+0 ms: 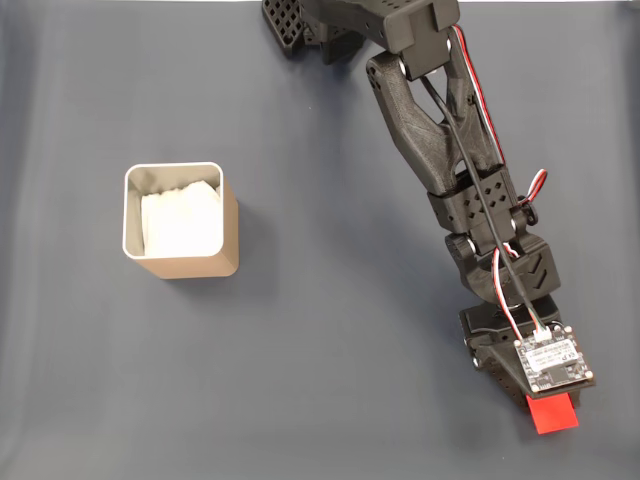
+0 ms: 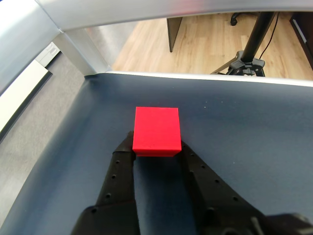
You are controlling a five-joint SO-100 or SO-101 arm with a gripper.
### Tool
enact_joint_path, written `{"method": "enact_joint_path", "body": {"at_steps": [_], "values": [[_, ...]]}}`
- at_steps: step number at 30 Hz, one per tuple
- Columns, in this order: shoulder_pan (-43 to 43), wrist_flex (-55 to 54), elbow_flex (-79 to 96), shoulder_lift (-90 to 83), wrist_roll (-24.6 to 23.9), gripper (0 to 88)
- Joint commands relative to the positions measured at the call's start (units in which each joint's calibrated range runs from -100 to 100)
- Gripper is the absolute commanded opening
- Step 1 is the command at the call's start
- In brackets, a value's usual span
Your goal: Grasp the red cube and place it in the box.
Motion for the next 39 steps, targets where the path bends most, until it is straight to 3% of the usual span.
{"method": "enact_joint_path", "body": {"at_steps": [1, 17, 39], "values": [[-0.06, -0.92, 0.26, -4.57, 0.73, 0.1], [-0.77, -0.02, 16.21, -24.56, 4.35, 0.1], [2.57, 39.45, 17.49, -51.39, 5.27, 0.1]]}}
